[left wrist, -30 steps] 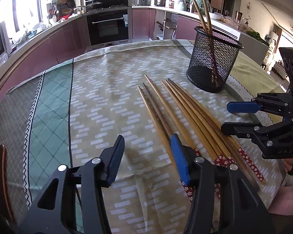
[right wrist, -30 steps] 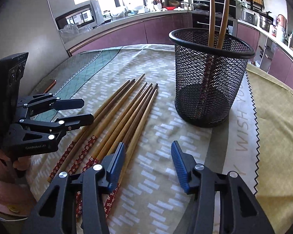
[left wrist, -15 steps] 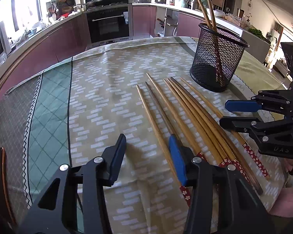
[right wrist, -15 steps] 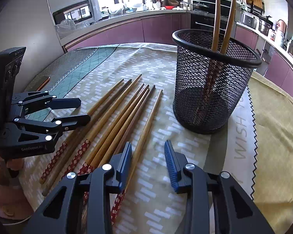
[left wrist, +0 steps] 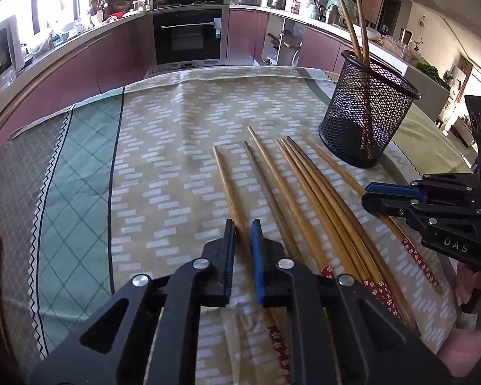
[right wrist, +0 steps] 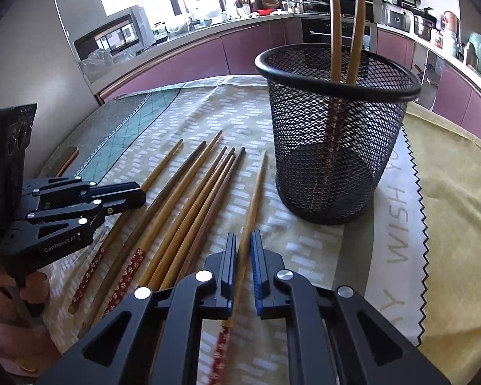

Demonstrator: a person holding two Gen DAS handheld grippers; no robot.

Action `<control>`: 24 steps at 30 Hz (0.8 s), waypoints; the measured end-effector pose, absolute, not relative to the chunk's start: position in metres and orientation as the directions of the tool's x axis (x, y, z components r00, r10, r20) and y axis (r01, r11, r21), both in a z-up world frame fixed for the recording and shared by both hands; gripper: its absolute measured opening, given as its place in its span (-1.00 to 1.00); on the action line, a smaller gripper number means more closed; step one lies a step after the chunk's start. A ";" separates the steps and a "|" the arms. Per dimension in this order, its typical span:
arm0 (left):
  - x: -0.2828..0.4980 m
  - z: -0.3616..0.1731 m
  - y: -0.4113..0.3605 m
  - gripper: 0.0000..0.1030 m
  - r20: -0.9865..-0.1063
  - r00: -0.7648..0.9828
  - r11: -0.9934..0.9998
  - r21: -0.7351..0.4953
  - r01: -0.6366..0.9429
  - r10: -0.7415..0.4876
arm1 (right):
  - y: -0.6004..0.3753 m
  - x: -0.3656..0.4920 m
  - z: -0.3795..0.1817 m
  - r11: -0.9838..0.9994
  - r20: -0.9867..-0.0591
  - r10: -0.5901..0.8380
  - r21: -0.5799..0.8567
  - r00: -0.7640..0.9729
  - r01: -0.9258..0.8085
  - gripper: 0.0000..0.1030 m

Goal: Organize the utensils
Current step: 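Close the left gripper on a chopstick while the right gripper grasps another chopstick, then raise the left gripper's chopstick upright over the holder while the right gripper carries its chopstick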

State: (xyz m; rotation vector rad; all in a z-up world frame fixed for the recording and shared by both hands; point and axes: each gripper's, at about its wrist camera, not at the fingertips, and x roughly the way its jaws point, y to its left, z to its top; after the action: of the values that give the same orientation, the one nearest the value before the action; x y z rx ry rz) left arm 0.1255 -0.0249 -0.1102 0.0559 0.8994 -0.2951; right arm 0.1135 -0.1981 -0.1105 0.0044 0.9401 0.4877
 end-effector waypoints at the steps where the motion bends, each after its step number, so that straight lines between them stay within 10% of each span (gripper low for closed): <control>1: 0.124 -0.110 -0.024 -0.83 -0.777 0.586 0.959 -0.079 0.272 -0.230 | -0.200 0.112 -0.110 0.893 -0.770 0.404 0.214 0.494 -0.396 -0.89; 24: 0.108 -0.114 -0.035 -0.83 -0.788 0.549 0.930 -0.080 0.358 -0.279 | -0.186 0.105 -0.108 0.849 -0.779 0.450 0.219 0.438 -0.482 -0.87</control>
State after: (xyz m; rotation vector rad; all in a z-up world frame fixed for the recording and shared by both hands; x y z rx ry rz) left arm 0.1082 -0.0355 -0.1144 0.0937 0.9152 -0.3783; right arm 0.1047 -0.1861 -0.1085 -0.0373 0.9562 0.5790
